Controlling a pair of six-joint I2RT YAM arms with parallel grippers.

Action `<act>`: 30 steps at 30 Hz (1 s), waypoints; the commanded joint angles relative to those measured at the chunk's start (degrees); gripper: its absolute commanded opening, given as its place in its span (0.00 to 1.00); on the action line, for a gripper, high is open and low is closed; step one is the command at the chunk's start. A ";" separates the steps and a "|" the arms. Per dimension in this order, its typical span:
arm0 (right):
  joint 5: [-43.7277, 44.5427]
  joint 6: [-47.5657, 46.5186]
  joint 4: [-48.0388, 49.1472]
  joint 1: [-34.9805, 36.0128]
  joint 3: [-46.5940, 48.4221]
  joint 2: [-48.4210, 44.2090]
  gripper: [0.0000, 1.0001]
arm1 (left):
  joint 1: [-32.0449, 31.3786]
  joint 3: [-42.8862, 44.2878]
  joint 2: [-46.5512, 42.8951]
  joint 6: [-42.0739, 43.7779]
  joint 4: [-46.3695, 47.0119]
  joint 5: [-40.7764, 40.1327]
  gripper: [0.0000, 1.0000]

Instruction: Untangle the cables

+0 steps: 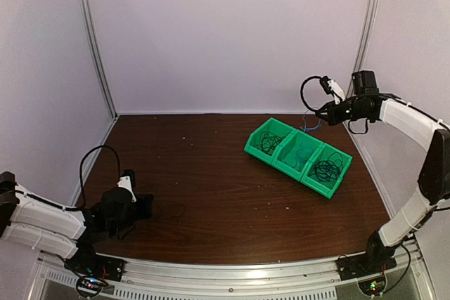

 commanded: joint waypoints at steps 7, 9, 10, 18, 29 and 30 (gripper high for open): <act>-2.57 -1.60 -2.87 3.03 0.23 9.51 0.00 | 0.26 0.12 -0.20 0.13 3.13 0.13 0.00; -2.53 -1.05 -3.09 3.33 0.72 11.67 0.00 | 0.26 0.19 -0.28 0.32 3.20 0.07 0.00; -2.48 -0.89 -3.27 3.43 0.97 12.24 0.00 | 0.29 0.25 -0.36 0.54 3.22 0.09 0.00; 1.81 -0.11 -5.51 3.61 3.67 19.34 0.05 | 0.27 4.04 0.40 5.97 4.27 2.16 0.00; 7.60 -0.90 -7.44 3.52 3.91 8.45 0.54 | 0.26 24.49 9.42 17.14 1.86 14.96 0.00; 8.34 -1.14 -7.30 3.50 3.57 6.99 0.55 | 0.32 26.61 10.81 17.82 1.67 16.10 0.00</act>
